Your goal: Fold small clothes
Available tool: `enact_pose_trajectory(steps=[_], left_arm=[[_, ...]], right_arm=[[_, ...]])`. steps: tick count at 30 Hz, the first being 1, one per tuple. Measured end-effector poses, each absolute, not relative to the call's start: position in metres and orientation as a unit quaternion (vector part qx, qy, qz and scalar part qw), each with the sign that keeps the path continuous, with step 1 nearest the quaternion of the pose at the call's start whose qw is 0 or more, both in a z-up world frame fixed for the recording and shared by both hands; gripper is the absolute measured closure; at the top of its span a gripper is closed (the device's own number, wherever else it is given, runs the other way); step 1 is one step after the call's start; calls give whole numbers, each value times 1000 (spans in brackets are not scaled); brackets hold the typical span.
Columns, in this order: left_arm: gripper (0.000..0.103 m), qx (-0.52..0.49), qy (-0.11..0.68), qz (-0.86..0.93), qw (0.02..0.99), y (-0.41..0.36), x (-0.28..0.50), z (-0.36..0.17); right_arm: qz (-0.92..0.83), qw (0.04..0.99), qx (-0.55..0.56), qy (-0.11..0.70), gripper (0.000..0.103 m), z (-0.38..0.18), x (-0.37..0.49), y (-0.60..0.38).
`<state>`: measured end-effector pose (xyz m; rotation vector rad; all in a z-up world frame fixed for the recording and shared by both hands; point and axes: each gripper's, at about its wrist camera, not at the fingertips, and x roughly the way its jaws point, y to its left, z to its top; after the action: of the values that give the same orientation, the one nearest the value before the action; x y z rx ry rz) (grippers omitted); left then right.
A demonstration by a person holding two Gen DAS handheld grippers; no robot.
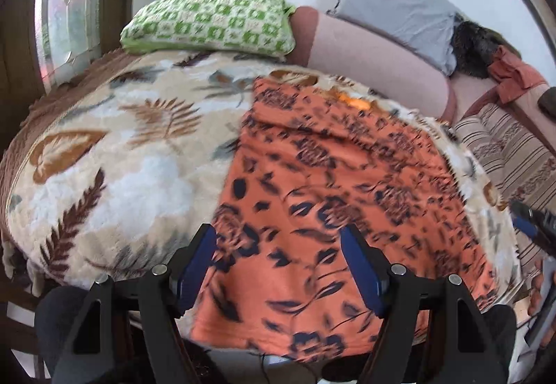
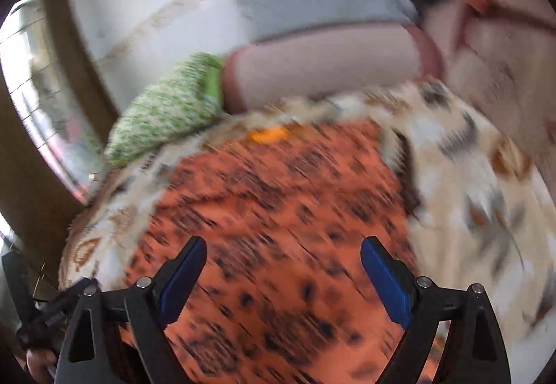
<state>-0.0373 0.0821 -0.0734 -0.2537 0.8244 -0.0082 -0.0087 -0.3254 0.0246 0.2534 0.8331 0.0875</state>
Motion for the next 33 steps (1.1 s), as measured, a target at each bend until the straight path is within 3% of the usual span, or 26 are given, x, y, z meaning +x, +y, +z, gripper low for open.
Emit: enact_pose_trajectory(steps=[9, 15, 17, 19, 21, 25, 27, 28, 29, 30, 31, 33], left_arm=[[28, -128, 457, 22, 880, 99, -50, -117], [28, -127, 482, 23, 867, 101, -49, -130], [28, -125, 489, 23, 863, 101, -50, -133], [28, -125, 496, 21, 859, 101, -53, -134], [28, -125, 508, 20, 852, 101, -57, -137], [29, -138, 536, 22, 833, 103, -57, -150], [42, -140, 541, 22, 829, 104, -56, -154], [62, -138, 548, 21, 824, 105, -54, -158], [65, -136, 553, 22, 822, 106, -53, -162], [73, -139, 552, 16, 822, 107, -54, -162], [88, -140, 552, 12, 822, 107, -54, -161], [93, -155, 548, 1, 822, 109, -56, -160]], right_arm=[[-10, 829, 214, 517, 11, -50, -35, -423], [9, 799, 240, 551, 12, -68, -43, -438], [12, 788, 236, 569, 21, -74, -41, -434], [20, 776, 238, 584, 46, -80, -43, -431], [21, 769, 232, 595, 51, -84, -47, -430], [11, 767, 229, 600, 51, -89, -49, -434], [18, 767, 231, 599, 51, -88, -47, -433], [24, 765, 229, 601, 51, -89, -46, -432], [32, 762, 231, 604, 54, -91, -45, -431], [35, 758, 233, 608, 69, -93, -44, -431], [36, 756, 235, 610, 77, -94, -44, -432], [48, 751, 259, 605, 87, -93, -46, -438]])
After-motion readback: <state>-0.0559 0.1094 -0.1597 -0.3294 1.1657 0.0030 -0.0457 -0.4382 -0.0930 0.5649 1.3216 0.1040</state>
